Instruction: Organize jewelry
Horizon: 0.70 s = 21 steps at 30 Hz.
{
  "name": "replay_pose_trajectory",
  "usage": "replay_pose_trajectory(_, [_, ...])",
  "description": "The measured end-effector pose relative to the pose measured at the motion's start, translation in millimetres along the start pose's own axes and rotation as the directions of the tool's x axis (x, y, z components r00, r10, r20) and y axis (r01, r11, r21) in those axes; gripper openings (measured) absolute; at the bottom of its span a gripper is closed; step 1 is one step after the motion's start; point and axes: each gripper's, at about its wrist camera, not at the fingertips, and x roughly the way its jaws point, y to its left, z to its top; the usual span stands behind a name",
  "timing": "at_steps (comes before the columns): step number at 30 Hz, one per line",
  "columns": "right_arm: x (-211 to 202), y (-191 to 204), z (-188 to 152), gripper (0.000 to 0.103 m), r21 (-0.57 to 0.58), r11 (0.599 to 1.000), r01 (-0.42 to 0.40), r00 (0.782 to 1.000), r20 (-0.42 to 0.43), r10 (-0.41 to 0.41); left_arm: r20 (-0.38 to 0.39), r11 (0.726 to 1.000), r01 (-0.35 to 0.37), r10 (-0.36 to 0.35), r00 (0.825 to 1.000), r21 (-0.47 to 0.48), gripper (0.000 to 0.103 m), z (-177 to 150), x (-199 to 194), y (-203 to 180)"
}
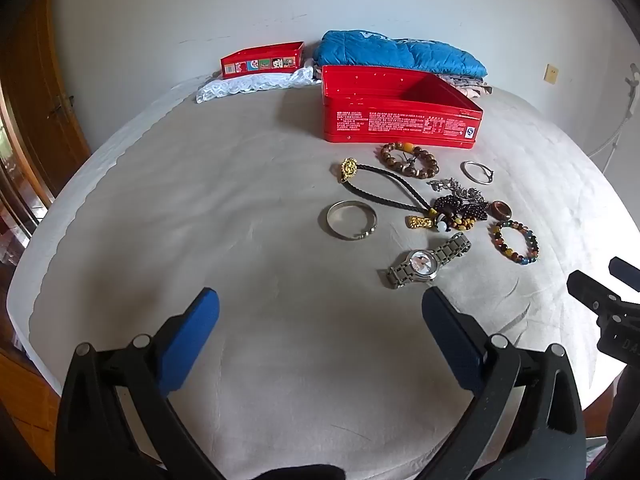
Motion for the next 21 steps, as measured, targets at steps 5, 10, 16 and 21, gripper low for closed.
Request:
replay_pose_trajectory(5, [0.9,0.0,-0.1,0.099,0.000,1.000,-0.001,1.000,-0.002,0.001,-0.002,1.000,0.000,0.000,1.000,0.001,0.100,0.3,0.5,0.0])
replay_pose_trajectory(10, [2.0,0.1,-0.4,0.099,0.000,1.000,-0.001,1.000,-0.003,0.001,-0.002,1.000,0.000,0.000,1.000,0.000,0.100,0.0,0.4,0.3])
replay_pose_trajectory(16, [3.2,0.5,-0.9,0.099,0.000,1.000,0.000,1.000,-0.004,0.000,-0.002,1.000,-0.002,0.002,1.000,0.002,0.100,0.3,0.5,-0.1])
replay_pose_trajectory(21, [3.8,0.6,-1.5,0.099,0.000,1.000,-0.001,1.000,-0.004,0.001,-0.002,1.000,-0.002,0.002,1.000,0.002,0.100,0.2,0.5,-0.3])
